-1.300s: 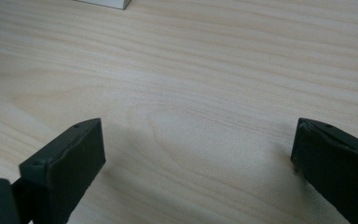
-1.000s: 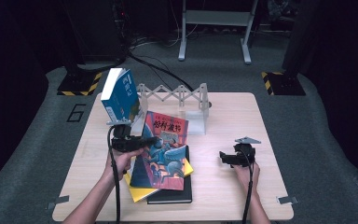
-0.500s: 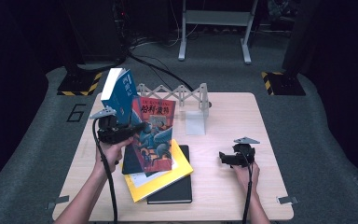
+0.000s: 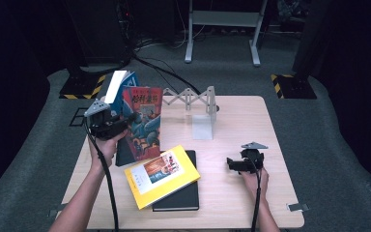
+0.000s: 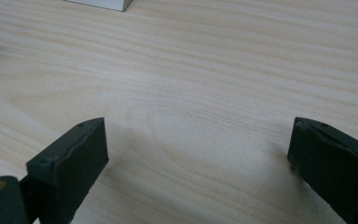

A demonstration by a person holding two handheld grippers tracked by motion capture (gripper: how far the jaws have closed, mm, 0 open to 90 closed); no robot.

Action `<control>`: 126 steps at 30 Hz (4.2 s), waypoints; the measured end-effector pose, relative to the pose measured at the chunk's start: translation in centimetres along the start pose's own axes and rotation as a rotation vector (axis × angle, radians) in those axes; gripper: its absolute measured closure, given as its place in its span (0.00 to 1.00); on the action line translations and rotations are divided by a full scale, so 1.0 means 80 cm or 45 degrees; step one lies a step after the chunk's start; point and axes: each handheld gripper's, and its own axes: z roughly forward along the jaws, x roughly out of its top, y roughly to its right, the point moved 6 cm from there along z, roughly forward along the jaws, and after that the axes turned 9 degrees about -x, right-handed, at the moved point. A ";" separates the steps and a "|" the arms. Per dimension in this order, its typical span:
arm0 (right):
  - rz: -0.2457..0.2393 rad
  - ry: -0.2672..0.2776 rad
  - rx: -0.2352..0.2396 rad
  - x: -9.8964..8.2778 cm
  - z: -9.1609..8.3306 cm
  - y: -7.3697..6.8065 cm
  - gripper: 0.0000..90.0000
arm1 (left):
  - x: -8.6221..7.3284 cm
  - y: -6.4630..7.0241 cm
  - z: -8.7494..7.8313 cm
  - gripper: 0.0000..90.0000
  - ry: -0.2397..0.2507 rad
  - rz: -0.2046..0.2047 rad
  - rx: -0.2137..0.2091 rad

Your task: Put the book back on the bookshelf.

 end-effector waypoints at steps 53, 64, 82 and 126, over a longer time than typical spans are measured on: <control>-0.019 -0.006 -0.010 0.000 0.000 -0.002 0.05 | -0.054 -0.029 -0.034 0.77 -0.380 0.144 0.135; -0.029 -0.001 -0.012 0.000 0.001 -0.001 0.05 | -0.060 -0.047 -0.049 0.83 -0.233 0.111 0.168; -0.020 -0.001 -0.013 0.000 0.001 -0.002 0.05 | -0.050 -0.042 -0.016 0.83 0.043 0.092 0.137; -0.040 -0.011 -0.028 0.000 0.001 -0.003 0.05 | -0.105 -0.035 -0.096 0.74 -0.113 0.130 0.006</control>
